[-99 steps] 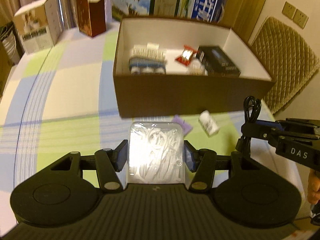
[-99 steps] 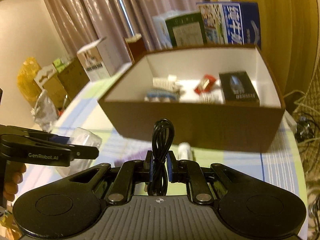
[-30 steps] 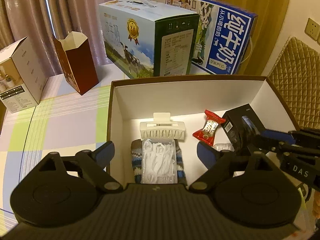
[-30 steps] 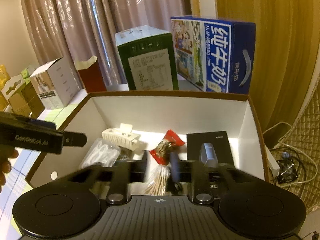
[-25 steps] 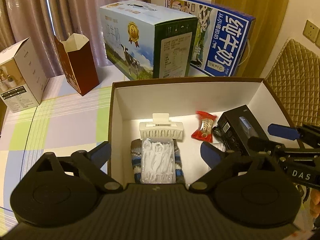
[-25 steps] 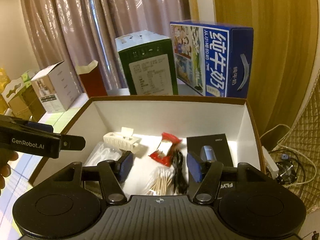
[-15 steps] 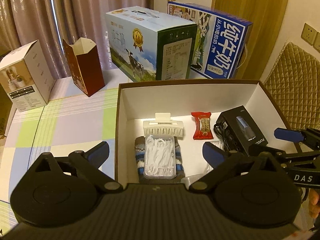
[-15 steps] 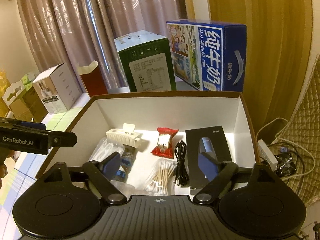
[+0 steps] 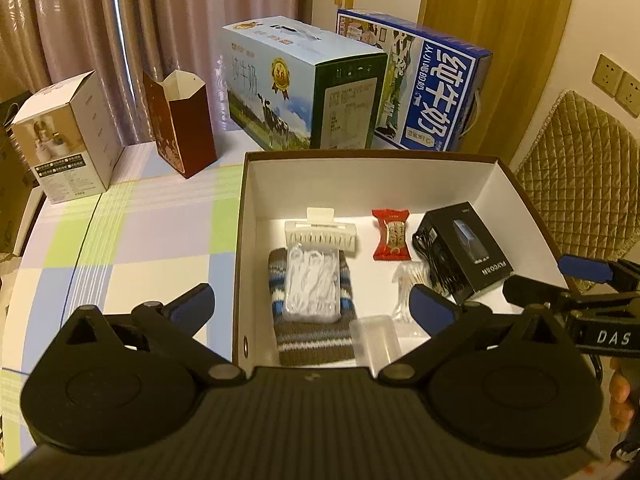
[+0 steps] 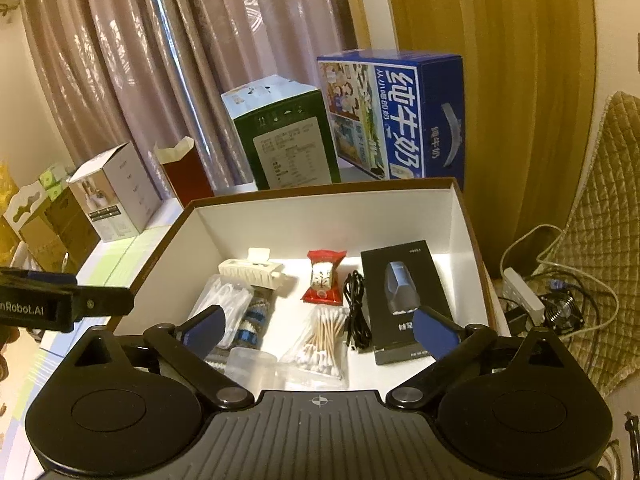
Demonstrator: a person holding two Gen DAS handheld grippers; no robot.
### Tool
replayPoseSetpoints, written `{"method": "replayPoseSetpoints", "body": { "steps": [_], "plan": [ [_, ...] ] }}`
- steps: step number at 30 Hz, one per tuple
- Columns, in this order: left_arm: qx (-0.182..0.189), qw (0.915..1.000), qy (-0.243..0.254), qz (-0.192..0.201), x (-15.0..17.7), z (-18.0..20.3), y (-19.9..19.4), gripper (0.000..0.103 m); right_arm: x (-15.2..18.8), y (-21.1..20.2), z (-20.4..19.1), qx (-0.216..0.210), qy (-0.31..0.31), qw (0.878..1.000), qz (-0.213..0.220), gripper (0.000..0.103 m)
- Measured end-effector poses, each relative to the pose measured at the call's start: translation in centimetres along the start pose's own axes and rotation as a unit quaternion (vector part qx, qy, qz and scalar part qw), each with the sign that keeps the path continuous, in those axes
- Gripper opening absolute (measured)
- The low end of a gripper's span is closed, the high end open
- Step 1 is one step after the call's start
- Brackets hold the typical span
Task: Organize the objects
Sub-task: 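Withdraw both tools from the box toward the purple tube and pill bottle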
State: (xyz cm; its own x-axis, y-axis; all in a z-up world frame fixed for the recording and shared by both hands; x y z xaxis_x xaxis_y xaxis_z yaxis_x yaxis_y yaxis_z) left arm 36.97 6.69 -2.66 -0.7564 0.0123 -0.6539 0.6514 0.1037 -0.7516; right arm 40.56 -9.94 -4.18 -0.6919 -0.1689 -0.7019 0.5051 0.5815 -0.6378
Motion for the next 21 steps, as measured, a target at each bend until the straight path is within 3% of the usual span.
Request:
{"method": "replayPoseSetpoints", "body": {
  "steps": [21],
  "plan": [
    [0.010,0.9996,-0.015,-0.021,5.4,1.6,-4.3,0.102,4.1,-5.2,-0.1,0.008,0.021,1.000,-0.012,0.100]
  ]
}}
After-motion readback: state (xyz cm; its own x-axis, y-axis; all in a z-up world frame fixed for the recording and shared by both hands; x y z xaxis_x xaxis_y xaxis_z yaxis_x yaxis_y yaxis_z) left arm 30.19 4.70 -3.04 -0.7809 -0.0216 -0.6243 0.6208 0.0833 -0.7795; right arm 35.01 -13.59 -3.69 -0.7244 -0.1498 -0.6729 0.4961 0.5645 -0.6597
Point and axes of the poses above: each gripper's, at about its wrist camera, not at the fingertips, and y roughly the way its jaws point, z to its right, x to its underside, the point moved 2 cm from there along y, roughly the way its jaws point, and after that the axes turned 9 degrees about y, right-handed, at the moved point
